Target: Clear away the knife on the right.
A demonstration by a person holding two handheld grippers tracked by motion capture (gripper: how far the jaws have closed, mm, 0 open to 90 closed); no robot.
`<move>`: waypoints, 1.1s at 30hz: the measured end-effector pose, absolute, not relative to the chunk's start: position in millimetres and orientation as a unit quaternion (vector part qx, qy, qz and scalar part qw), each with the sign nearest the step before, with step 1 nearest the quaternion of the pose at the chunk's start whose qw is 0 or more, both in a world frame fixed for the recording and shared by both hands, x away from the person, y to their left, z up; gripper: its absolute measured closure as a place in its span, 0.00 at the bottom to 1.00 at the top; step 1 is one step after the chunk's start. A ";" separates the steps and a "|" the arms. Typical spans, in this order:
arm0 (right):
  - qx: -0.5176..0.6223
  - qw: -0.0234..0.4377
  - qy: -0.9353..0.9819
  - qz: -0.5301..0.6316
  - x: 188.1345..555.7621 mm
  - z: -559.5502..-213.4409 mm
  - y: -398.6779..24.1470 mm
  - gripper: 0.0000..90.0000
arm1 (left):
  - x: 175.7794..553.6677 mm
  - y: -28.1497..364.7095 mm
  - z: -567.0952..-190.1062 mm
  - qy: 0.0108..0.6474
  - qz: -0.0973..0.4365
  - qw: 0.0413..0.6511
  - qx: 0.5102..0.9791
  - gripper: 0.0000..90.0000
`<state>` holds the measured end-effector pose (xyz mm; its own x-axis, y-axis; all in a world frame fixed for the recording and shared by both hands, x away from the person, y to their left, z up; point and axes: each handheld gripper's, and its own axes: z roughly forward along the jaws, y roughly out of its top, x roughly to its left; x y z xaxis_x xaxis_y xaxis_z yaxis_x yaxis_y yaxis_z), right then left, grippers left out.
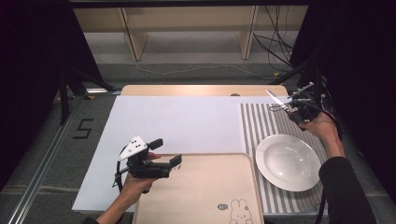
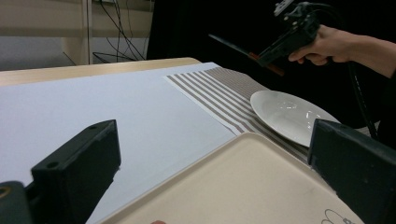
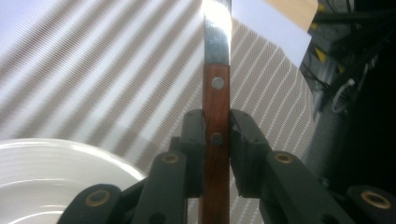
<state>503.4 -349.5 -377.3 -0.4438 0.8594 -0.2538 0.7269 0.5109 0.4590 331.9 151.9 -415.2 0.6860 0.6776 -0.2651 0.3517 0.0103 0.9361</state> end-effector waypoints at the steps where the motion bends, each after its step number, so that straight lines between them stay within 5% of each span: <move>1: 0.476 0.230 0.835 0.154 498.4 -375.5 -349.5 0.86 | 331.9 151.7 -415.4 0.372 0.135 0.605 0.691 0.03; 21: 0.413 0.280 0.836 0.228 414.6 -358.0 -309.5 0.86 | 332.6 153.4 -414.1 0.374 0.149 0.600 0.691 0.03; 33: 0.376 0.263 0.850 0.258 382.5 -361.1 -280.6 0.86 | 330.6 156.9 -413.1 0.374 0.156 0.601 0.689 0.03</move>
